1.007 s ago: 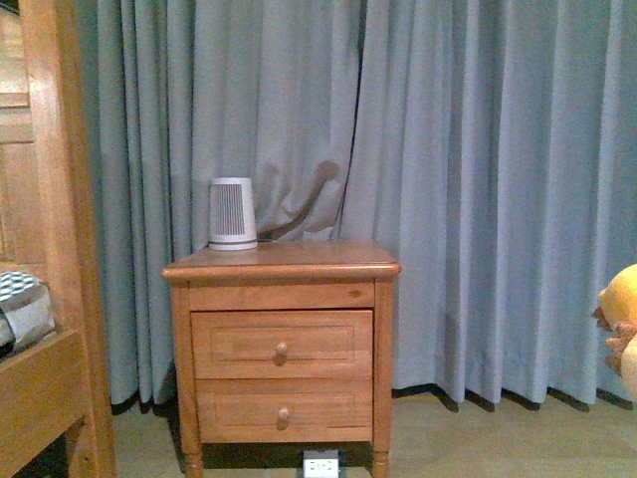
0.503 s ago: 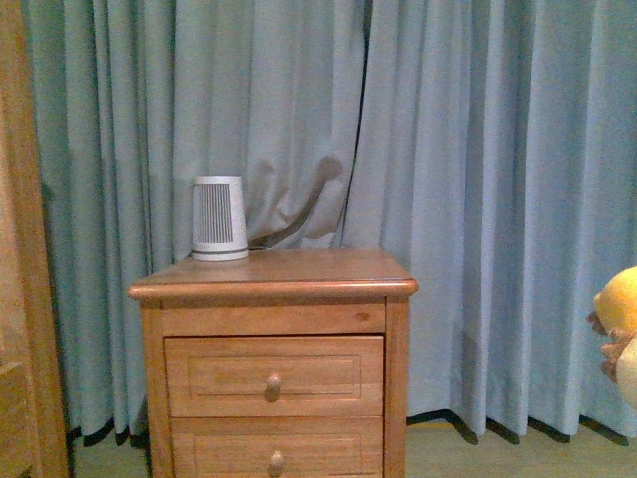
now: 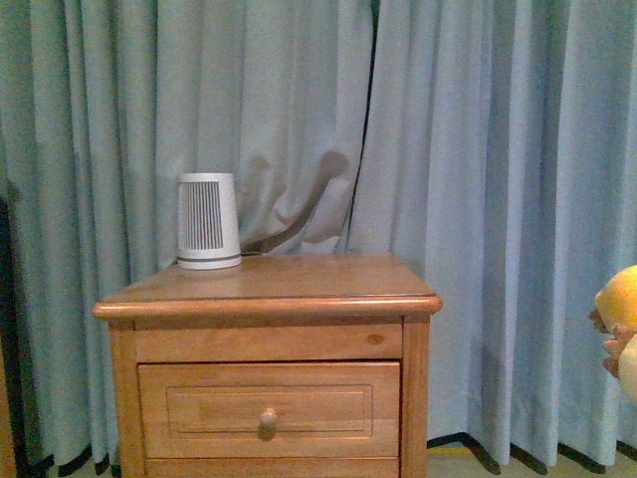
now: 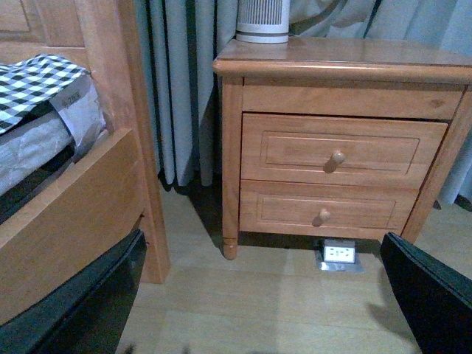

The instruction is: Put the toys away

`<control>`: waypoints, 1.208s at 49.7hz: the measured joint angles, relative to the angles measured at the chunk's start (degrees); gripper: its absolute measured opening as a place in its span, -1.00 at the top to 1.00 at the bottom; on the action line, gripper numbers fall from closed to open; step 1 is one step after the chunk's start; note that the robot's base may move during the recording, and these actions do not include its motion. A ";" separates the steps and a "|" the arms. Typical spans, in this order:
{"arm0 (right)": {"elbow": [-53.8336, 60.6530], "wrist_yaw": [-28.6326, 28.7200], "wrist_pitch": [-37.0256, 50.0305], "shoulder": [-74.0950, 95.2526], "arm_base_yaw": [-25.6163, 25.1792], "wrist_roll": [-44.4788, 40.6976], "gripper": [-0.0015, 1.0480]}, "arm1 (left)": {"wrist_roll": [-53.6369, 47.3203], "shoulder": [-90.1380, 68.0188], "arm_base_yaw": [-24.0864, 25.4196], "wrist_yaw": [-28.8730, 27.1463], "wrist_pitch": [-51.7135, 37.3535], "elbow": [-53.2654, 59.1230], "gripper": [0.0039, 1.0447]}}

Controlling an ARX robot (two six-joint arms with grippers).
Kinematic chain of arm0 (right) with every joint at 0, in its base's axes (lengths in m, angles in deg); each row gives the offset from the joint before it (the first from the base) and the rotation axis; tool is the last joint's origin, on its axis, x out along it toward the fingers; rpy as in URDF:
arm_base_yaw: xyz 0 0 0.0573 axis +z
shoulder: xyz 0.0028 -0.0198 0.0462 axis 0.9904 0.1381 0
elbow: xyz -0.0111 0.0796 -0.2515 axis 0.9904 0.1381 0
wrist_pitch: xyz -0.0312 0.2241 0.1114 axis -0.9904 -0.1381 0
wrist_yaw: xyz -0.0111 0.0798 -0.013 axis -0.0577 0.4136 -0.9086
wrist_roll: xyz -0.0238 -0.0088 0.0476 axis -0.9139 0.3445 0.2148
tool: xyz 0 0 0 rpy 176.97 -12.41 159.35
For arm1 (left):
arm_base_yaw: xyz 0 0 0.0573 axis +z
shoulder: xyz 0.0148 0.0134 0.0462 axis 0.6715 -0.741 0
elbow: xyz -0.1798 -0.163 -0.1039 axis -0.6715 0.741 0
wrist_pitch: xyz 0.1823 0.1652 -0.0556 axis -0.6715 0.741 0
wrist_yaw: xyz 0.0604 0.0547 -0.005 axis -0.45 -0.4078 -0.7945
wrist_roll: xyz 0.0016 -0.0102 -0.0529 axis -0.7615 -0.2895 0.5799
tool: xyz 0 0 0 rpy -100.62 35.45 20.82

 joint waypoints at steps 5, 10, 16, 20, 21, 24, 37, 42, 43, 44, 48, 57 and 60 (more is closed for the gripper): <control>0.00 0.17 0.00 0.02 0.04 0.00 0.62 | 0.00 0.00 0.00 -0.09 0.00 0.00 -0.89; 0.00 0.72 0.00 0.00 0.11 0.00 0.62 | 0.00 0.00 0.04 -0.26 0.00 0.00 -0.89; 0.00 0.33 0.00 0.00 0.09 0.00 0.62 | 0.00 0.00 0.04 -0.07 0.00 0.00 -0.89; 0.00 -0.39 0.02 -0.02 0.00 0.00 0.62 | 0.00 0.00 0.04 0.00 0.00 0.00 -0.89; 0.00 -0.42 0.02 -0.02 0.00 0.00 0.62 | 0.00 0.00 0.04 0.00 0.00 0.00 -0.89; 0.00 -0.39 0.00 0.00 0.00 0.00 0.62 | 0.00 0.00 0.04 0.02 0.00 0.00 -0.89; 0.00 0.00 0.00 0.00 0.02 0.00 0.62 | 0.00 0.00 0.04 -0.02 0.00 0.00 -0.89; 0.00 -0.20 0.00 0.00 0.00 0.00 0.62 | 0.00 0.00 0.04 -0.02 0.00 -0.02 -0.89; 0.00 -0.22 0.02 0.00 0.00 0.00 0.62 | 0.02 0.00 0.04 -0.02 0.00 0.00 -0.89; 0.00 -0.20 0.02 0.00 0.00 -0.02 0.62 | 0.00 0.00 0.04 -0.04 0.00 0.00 -0.89; 0.00 -0.04 0.00 0.02 0.02 0.00 0.62 | 0.00 0.00 0.04 0.00 0.00 0.00 -0.89; 0.02 -0.04 0.00 0.02 0.02 0.00 0.62 | 0.00 0.00 0.04 0.09 0.00 0.00 -0.89; 0.02 -0.22 0.02 0.02 -0.02 -0.02 0.62 | 0.00 0.00 0.00 -0.07 0.00 0.00 -0.89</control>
